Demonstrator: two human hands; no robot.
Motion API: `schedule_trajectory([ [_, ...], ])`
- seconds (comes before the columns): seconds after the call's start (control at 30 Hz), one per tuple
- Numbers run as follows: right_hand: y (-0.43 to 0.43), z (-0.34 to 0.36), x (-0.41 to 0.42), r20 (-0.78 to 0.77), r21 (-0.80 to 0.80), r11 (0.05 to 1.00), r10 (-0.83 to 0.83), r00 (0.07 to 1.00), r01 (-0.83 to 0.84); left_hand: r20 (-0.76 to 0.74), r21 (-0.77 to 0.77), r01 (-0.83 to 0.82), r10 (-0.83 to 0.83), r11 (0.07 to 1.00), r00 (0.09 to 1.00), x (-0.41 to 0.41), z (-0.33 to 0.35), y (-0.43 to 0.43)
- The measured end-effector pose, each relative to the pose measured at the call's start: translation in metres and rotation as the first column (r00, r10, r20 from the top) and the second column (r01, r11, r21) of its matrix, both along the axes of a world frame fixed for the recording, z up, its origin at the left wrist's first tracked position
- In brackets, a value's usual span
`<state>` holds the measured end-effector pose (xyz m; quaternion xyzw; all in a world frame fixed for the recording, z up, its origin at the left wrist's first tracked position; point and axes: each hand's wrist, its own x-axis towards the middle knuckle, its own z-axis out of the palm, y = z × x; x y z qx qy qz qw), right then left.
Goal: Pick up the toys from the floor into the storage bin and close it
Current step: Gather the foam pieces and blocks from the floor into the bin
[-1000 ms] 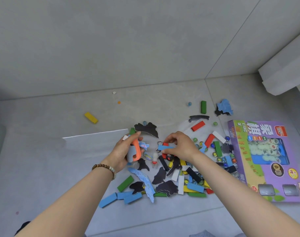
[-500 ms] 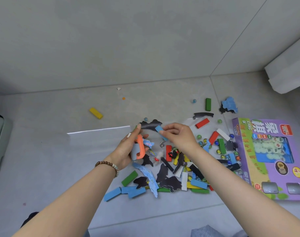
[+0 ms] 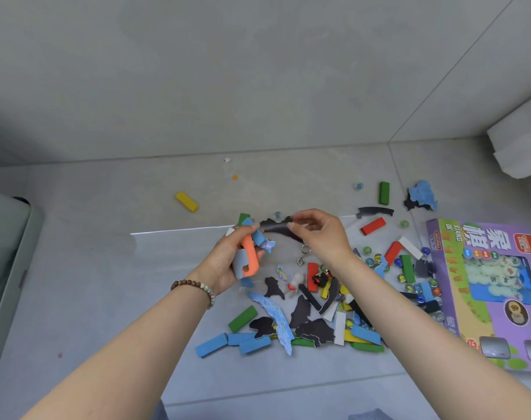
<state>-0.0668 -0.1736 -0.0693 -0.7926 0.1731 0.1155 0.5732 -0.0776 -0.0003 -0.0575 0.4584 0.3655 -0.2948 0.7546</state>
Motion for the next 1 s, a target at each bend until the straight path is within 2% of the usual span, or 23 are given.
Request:
schedule_trajectory([
  [0.1, -0.006, -0.022, 0.011, -0.066, -0.166, 0.986, 0.002, 0.998, -0.013, 0.012, 0.029, -0.006, 0.005, 1.000, 1.000, 0.001, -0.002, 0.007],
  [0.2, -0.003, -0.040, 0.016, -0.067, -0.294, 0.948, 0.106, 0.992, -0.121, 0.028, 0.043, -0.056, 0.055, 0.997, 0.998, 0.000, -0.005, 0.014],
  [0.33, -0.001, -0.045, 0.010, -0.026, -0.358, 0.921, 0.151, 0.988, -0.150, 0.023, 0.054, -0.071, 0.070, 0.996, 0.997, -0.002, -0.005, 0.024],
  [0.4, -0.002, -0.043, 0.007, -0.038, -0.320, 0.934, 0.158, 0.987, -0.161, 0.008, 0.059, -0.053, 0.053, 0.997, 0.999, -0.003, -0.004, 0.030],
  [0.53, -0.002, -0.031, 0.002, -0.081, -0.087, 0.988, 0.119, 0.990, -0.126, -0.009, 0.083, -0.004, 0.005, 0.997, 1.000, -0.007, -0.004, 0.036],
  [0.67, -0.003, -0.001, -0.001, -0.065, -0.003, 0.996, 0.084, 0.994, -0.084, -0.020, 0.109, 0.043, -0.041, 0.993, 0.999, -0.014, -0.005, 0.042],
  [0.83, 0.004, 0.020, -0.048, -0.245, 0.258, 0.966, 0.099, 0.965, -0.034, -0.013, 0.125, 0.071, -0.070, 0.990, 0.997, -0.030, -0.008, 0.047],
  [1.0, 0.021, -0.001, -0.104, -0.312, 0.147, 0.977, 0.193, 0.930, -0.154, -0.011, 0.127, 0.110, -0.109, 0.986, 0.994, -0.048, -0.010, 0.056],
])
